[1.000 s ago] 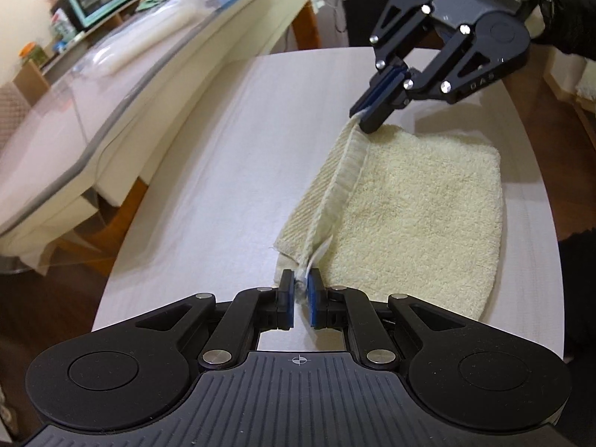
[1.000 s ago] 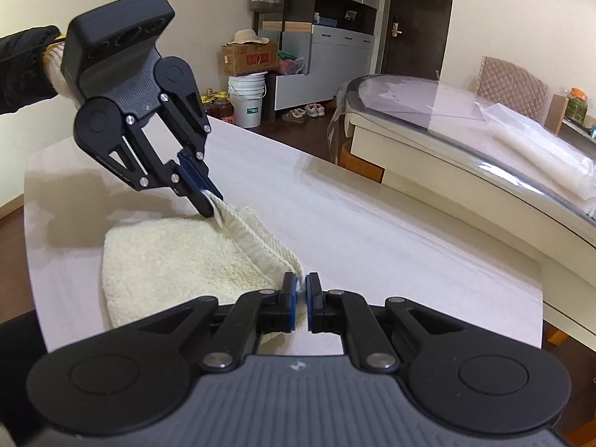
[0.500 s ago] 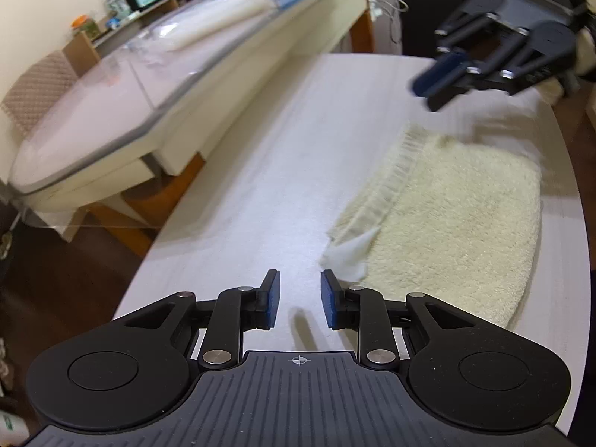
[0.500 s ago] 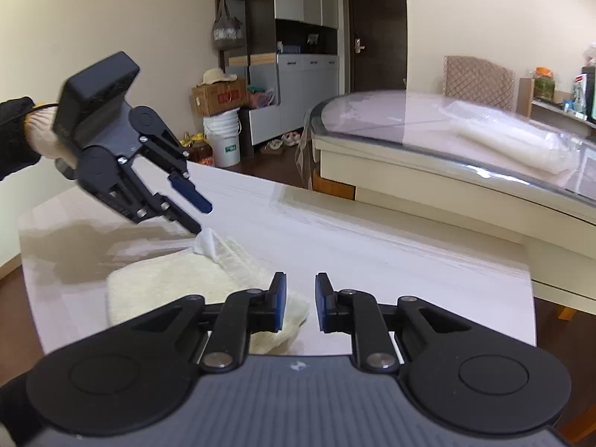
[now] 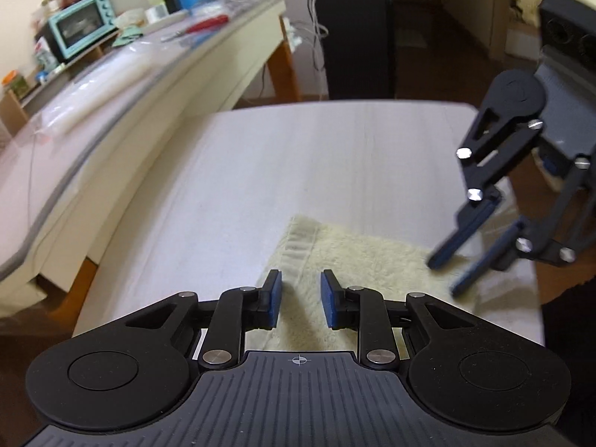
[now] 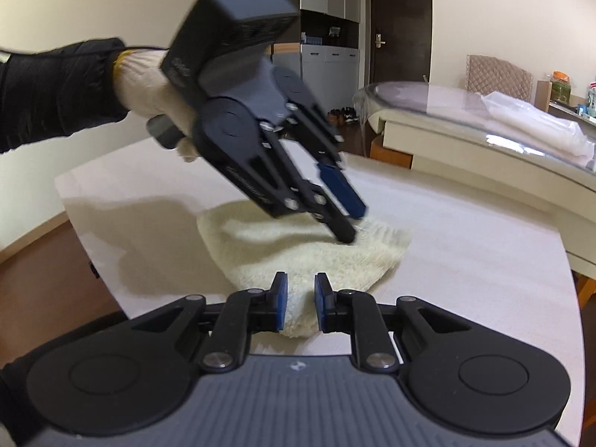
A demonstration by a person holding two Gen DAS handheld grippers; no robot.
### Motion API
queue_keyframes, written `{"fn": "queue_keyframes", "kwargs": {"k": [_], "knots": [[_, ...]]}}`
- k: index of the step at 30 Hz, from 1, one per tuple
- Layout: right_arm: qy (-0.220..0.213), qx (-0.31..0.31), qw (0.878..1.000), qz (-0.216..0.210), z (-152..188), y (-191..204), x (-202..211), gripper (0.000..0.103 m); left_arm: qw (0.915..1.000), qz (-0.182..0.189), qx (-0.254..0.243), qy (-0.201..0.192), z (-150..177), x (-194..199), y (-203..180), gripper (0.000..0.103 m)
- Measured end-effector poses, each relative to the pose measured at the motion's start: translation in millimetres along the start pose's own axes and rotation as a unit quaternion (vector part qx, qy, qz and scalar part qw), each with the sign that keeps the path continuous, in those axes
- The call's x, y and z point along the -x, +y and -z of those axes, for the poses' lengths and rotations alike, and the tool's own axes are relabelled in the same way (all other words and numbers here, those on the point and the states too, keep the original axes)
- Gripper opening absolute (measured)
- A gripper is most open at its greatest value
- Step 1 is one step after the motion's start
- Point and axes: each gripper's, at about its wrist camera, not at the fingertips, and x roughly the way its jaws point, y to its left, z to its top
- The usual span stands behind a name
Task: Fold towel
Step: 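Press the folded towel flat with the right gripper, then open both grippers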
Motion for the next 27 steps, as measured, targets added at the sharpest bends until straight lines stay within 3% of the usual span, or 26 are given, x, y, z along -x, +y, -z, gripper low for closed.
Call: {"fn": "queue_keyframes", "kwargs": {"k": [6, 13, 17, 23, 27], "knots": [[0.003, 0.004, 1.000, 0.001, 6.0, 4.8, 0.6, 0.018, 1.0000, -0.003, 0.003, -0.003, 2.6, -0.9, 1.0, 0.026], [-0.024, -0.031, 0.999, 0.013, -9.4, -18.4, 8.1, 0.018, 0.9987, -0.019, 0.030, -0.035, 23.2, 58.8, -4.1, 0.025], [-0.018, -0.012, 0.998, 0.051, -22.2, -32.6, -6.4, 0.018, 0.9992, 0.006, 0.036, -0.016, 43.2, 75.0, -22.9, 0.026], [0.001, 0.009, 0.999, 0.053, -34.1, -40.3, -37.3, 0.018, 0.9984, 0.005, 0.055, 0.013, 72.9, 73.5, -39.7, 0.025], [0.021, 0.012, 0.998, 0.049, -31.1, -48.3, -53.8, 0.017, 0.9963, -0.003, 0.085, 0.004, 81.3, 72.5, -40.7, 0.025]]}}
